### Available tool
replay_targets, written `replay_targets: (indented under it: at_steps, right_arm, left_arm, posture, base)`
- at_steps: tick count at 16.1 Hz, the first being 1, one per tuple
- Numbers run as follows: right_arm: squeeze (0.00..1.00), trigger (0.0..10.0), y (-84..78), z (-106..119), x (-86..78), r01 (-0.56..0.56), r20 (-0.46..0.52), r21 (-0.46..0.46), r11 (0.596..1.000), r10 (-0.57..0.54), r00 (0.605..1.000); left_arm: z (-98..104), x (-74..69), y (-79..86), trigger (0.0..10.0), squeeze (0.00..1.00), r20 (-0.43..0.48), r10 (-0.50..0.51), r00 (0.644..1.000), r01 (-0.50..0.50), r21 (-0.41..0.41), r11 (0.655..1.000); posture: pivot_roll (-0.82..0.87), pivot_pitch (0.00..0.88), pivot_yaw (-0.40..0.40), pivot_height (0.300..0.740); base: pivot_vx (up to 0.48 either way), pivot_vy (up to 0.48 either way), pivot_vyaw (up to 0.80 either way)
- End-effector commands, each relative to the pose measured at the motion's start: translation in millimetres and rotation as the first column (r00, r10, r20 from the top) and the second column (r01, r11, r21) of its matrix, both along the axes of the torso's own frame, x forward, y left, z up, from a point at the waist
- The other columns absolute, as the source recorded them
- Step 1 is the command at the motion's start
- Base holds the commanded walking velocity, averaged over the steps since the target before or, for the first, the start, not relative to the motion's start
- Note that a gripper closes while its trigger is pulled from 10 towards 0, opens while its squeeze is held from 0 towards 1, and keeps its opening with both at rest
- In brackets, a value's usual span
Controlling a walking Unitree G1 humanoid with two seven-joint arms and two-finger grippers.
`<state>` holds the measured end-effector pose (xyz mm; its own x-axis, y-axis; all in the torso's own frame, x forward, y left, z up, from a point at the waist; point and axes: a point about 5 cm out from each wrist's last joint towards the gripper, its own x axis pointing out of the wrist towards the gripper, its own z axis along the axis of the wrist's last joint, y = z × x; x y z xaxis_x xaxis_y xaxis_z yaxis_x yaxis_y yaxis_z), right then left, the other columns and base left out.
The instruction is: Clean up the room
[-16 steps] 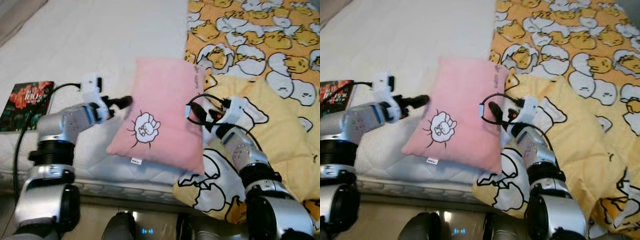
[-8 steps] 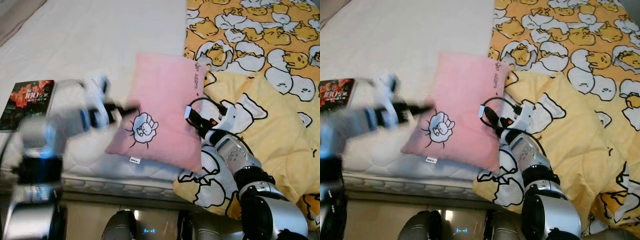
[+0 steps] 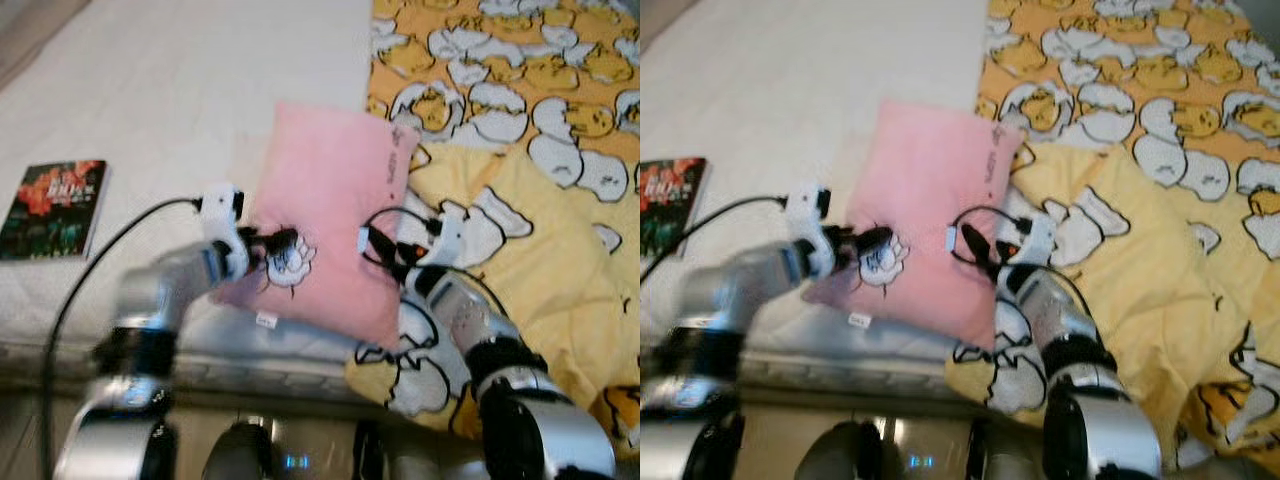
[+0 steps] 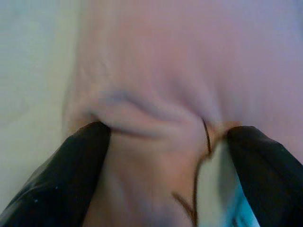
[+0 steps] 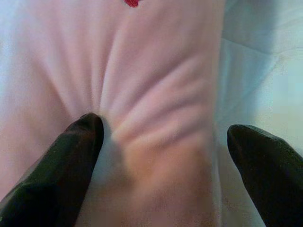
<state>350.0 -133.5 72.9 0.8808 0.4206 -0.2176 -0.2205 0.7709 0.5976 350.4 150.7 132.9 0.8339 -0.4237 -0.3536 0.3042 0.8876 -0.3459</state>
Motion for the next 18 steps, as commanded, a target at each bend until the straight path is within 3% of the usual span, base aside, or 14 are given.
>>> replay_targets:
  at_steps: [1, 4, 6, 7, 8, 13, 15, 18]
  right_arm:
    - [0.00, 10.0, 6.9, -13.4, -8.4, -0.057, -0.055, -0.033, 0.998, 0.055, 0.997]
    - [0.00, 10.0, 6.3, -17.4, -11.5, -0.068, -0.063, -0.055, 0.996, 0.065, 0.996]
    - [0.00, 10.0, 8.4, -19.7, -13.1, -0.080, -0.062, -0.076, 0.994, 0.075, 0.995]
    - [0.00, 0.0, 8.7, -21.1, -13.3, -0.079, -0.070, -0.098, 0.992, 0.073, 0.995]
    - [0.00, 0.0, 9.2, -22.4, -14.2, -0.080, -0.074, -0.104, 0.991, 0.072, 0.995]
    - [0.00, 0.0, -2.5, -41.8, -30.3, -0.029, -0.142, -0.075, 0.997, 0.019, 0.990]
    - [0.00, 0.0, -10.0, -55.0, -42.6, 0.009, -0.173, -0.077, 0.997, -0.023, 0.985]
    - [0.00, 0.0, -15.7, -58.8, -49.4, 0.058, -0.162, -0.082, 0.995, -0.071, 0.984]
  left_arm:
    - [-0.2, 6.9, -5.7, 10.0, 0.00, 0.058, 0.010, 0.998, -0.012, 0.029, 0.999]
    - [-22.2, 4.3, -47.4, 10.0, 0.00, 0.014, -0.120, 0.993, 0.120, 0.016, 0.993]
    - [-41.3, -2.0, -65.1, 10.0, 0.00, -0.049, -0.179, 0.983, 0.181, 0.028, 0.983]
    - [-48.4, -5.8, -69.0, 1.9, 0.00, -0.078, -0.199, 0.977, 0.201, 0.025, 0.979]
    - [-54.0, -8.7, -70.2, 0.0, 0.00, -0.088, -0.204, 0.975, 0.206, 0.007, 0.979]
    - [-56.7, -6.8, -64.7, 0.0, 0.00, -0.010, -0.233, 0.972, 0.233, 0.040, 0.972]
    - [-55.8, -5.0, -67.1, 0.0, 0.00, 0.024, -0.224, 0.974, 0.223, 0.038, 0.974]
    - [-53.9, -4.1, -81.4, 0.0, 0.00, 0.071, -0.277, 0.958, 0.270, 0.098, 0.958]
  posture:
    - [-0.01, 0.196, -0.056, 0.711]
    - [-0.02, 0.196, -0.055, 0.711]
    - [-0.02, 0.195, -0.050, 0.711]
    - [-0.02, 0.193, -0.048, 0.711]
    - [-0.03, 0.190, -0.041, 0.711]
    - [-0.01, 0.168, -0.054, 0.711]
    - [-0.02, 0.140, -0.055, 0.711]
    - [-0.02, 0.094, -0.028, 0.711]
  base:
    - [0.000, 0.000, 0.00]
    - [0.000, 0.000, 0.00]
    - [0.000, 0.000, 0.00]
    - [0.000, 0.000, 0.00]
    - [0.000, 0.000, 0.00]
    - [0.000, 0.000, 0.00]
    - [0.000, 0.000, 0.00]
    - [0.000, 0.000, 0.00]
